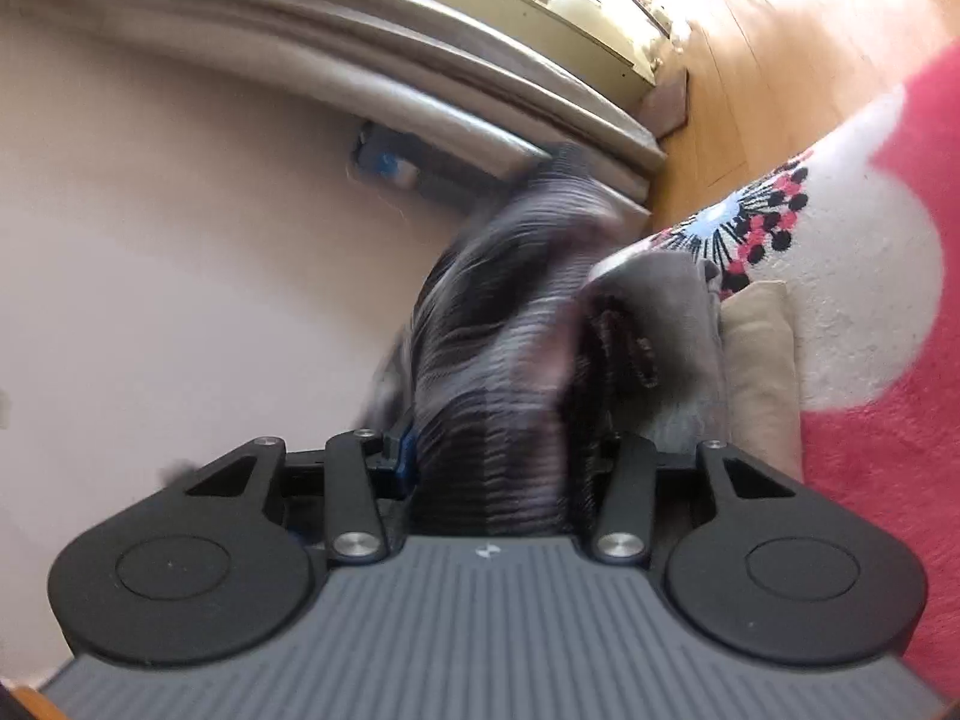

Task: Fold clothes
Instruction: 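Lower the plaid bundle onto the folded clothes stack with both grippers, then open both grippers to release the plaid bundle on the stack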

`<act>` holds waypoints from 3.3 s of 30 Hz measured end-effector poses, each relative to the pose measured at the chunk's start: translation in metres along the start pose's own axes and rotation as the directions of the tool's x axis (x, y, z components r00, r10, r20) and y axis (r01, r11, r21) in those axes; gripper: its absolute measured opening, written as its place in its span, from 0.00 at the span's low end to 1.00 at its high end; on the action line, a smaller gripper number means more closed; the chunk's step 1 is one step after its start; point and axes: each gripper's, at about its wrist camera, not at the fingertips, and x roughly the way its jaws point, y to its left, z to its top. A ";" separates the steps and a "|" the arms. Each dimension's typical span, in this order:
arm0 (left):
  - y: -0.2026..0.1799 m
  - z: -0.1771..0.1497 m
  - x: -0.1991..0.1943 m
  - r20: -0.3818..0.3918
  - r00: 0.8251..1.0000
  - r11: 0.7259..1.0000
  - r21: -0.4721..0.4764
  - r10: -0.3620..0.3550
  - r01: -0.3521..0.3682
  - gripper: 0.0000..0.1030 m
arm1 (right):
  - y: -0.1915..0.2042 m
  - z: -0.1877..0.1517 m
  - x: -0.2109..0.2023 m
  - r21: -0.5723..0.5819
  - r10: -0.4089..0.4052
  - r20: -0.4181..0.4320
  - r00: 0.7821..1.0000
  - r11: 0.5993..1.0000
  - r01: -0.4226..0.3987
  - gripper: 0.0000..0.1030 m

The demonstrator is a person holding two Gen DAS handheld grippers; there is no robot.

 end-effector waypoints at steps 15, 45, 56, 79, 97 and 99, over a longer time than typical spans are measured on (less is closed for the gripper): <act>0.004 0.004 -0.056 -0.004 1.000 1.000 0.014 0.026 -0.026 0.58 | -0.016 0.007 -0.080 0.187 0.031 0.192 0.981 0.980 -0.068 0.80; -0.027 -0.072 -0.109 -0.088 0.962 0.935 0.274 0.257 -0.225 0.42 | 0.073 -0.138 -0.084 -0.239 -0.464 0.040 0.885 0.855 0.459 0.38; -0.091 -0.106 -0.069 0.056 0.973 0.872 0.433 0.225 -0.227 0.48 | 0.137 -0.113 -0.058 -0.609 -0.376 0.334 0.864 0.614 0.503 0.36; -0.096 -0.162 -0.045 0.115 0.968 0.814 0.524 0.225 -0.251 0.67 | 0.134 0.009 0.042 -0.638 -0.376 0.142 0.916 0.672 0.375 0.33; -0.113 -0.156 -0.112 0.030 0.983 0.902 0.394 0.179 -0.176 0.68 | 0.192 -0.107 -0.143 -0.459 -0.633 0.118 0.765 0.648 0.607 0.30; -0.127 -0.152 -0.132 -0.018 0.980 0.893 0.414 0.200 -0.175 0.68 | 0.211 -0.140 -0.174 -0.438 -0.728 0.050 0.684 0.599 0.670 0.31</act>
